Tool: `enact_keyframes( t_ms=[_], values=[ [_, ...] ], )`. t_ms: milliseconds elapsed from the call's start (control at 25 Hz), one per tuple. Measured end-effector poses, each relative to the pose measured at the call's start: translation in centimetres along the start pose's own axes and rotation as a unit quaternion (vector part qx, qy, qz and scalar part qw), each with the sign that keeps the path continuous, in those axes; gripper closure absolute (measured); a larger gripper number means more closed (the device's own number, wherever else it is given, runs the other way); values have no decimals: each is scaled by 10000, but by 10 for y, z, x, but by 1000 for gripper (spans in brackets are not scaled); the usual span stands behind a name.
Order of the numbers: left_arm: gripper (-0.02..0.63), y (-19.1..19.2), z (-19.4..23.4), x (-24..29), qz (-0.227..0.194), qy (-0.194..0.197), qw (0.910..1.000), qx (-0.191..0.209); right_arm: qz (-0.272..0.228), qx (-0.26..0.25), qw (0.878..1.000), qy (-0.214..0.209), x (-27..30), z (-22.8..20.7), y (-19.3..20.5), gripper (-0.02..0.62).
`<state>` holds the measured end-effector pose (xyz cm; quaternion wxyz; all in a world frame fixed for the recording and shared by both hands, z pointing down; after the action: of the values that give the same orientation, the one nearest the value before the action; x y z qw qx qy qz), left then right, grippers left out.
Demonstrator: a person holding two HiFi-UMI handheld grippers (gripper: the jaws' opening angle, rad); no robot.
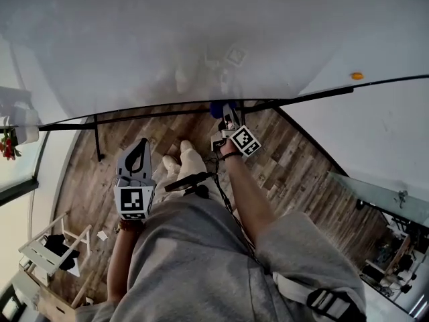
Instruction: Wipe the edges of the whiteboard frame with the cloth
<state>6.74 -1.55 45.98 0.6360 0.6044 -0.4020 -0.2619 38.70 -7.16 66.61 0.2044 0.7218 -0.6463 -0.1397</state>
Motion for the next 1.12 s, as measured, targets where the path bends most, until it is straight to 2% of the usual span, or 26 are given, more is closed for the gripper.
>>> enact_keyframes(
  t_ms=[160, 360, 520, 680, 840, 1120],
  values=[
    [600, 3, 3, 12, 67, 111, 9999, -57, 41, 43, 10000, -16, 1, 6, 6, 499],
    [600, 6, 12, 24, -83, 65, 9998, -180, 56, 93, 9999, -6, 2, 10, 16, 500],
    [600, 12, 23, 29, -42, 444, 9987, -233, -106, 100, 9998, 122, -2, 11, 21, 500],
    [600, 3, 51, 35, -131, 734, 9972, 11, -125, 42, 9997, 183, 2, 17, 34, 500],
    [600, -1, 78, 20, -150, 701, 9974, -32, -266, 56, 9992, 275, 0, 23, 42, 500],
    [600, 13, 107, 3, 32, 768, 9970, -75, -558, 221, 9973, 426, -2, 33, 64, 500]
  ],
)
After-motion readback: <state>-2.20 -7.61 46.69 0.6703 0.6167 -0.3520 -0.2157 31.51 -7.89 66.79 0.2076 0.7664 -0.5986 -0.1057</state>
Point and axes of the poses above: the fingertips, and each gripper's own axes: x forward along the fingers, z to its left, y out of its underside, the point moved 4 cm from there along -x, backward along the fingers, and after that the axes turned 14 degrees about -z, right-handed, at the moved point
